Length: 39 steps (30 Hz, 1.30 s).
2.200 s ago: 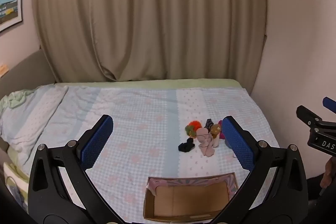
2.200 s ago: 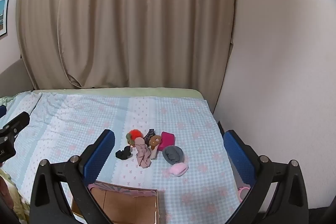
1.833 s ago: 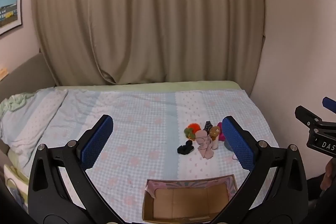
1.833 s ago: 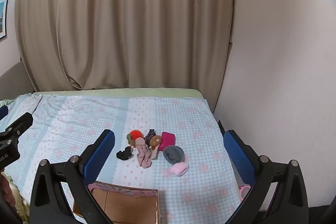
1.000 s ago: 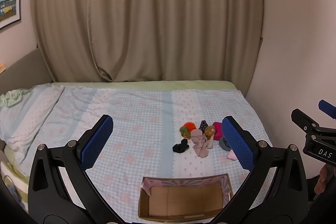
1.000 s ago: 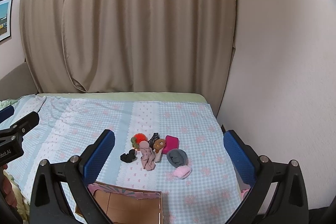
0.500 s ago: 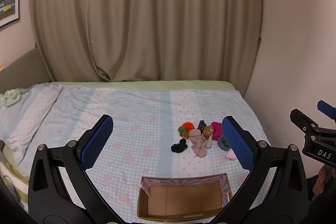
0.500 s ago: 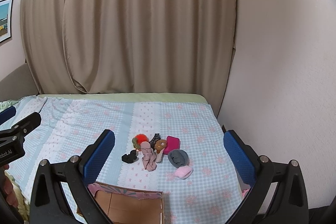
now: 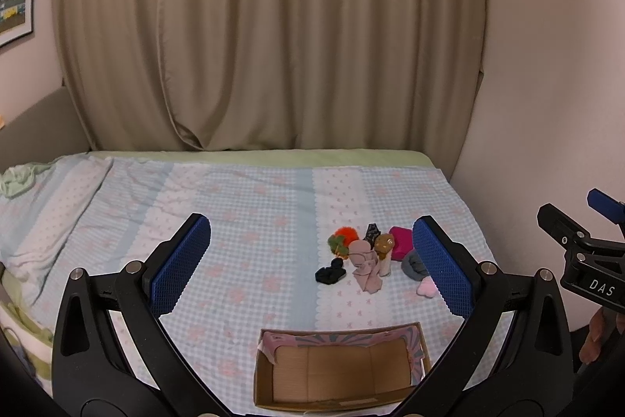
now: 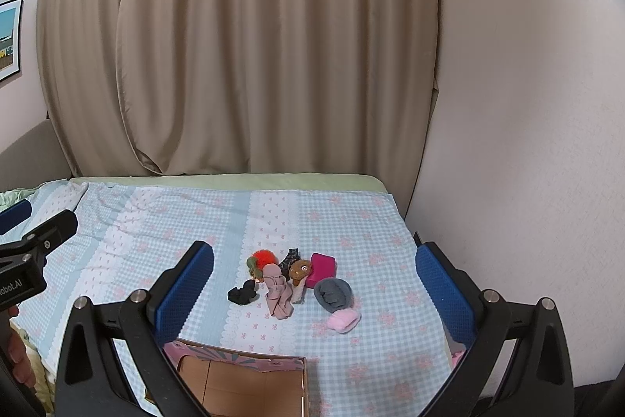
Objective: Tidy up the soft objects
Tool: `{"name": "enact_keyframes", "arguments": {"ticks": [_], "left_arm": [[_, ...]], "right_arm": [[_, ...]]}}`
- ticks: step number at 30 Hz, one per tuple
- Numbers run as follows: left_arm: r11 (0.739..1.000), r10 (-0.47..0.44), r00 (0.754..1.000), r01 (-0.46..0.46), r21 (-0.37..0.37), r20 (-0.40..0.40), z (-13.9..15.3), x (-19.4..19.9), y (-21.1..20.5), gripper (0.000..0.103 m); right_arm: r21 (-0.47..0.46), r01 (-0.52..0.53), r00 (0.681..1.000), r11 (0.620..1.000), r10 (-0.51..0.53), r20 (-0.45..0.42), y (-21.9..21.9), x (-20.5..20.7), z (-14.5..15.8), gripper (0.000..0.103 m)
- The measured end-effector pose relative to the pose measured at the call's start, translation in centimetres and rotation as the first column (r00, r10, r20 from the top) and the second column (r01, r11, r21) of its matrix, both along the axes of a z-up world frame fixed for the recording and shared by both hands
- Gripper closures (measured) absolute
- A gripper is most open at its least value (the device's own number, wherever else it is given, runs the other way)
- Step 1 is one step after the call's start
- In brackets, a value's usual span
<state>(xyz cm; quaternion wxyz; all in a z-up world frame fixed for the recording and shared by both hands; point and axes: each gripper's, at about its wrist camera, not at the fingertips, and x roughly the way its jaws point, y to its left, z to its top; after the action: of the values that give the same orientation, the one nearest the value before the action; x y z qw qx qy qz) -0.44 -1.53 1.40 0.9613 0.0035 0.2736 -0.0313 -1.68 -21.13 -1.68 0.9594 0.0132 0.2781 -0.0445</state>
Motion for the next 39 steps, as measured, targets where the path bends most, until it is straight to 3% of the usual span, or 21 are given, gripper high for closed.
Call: {"name": "enact_keyframes", "arguments": {"ticks": [26, 33, 39], "left_arm": [[1.0, -0.011, 1.0, 0.011, -0.019, -0.027, -0.4, 0.9, 0.7, 0.001], [0.998, -0.033, 0.994, 0.026, -0.061, -0.105, -2.4, 3.0, 0.7, 0.001], [0.994, -0.055, 0.975, 0.033, -0.101, -0.217, -6.5, 6.6, -0.4, 0.001]], "right_arm": [[0.017, -0.001, 1.0, 1.0, 0.001, 0.007, 0.0, -0.1, -0.2, 0.0], [0.023, -0.001, 0.999, 1.0, 0.002, -0.042, -0.9, 0.8, -1.4, 0.0], [0.075, -0.02, 0.993, 0.997, 0.028, -0.112, -3.4, 3.6, -4.4, 0.0]]}}
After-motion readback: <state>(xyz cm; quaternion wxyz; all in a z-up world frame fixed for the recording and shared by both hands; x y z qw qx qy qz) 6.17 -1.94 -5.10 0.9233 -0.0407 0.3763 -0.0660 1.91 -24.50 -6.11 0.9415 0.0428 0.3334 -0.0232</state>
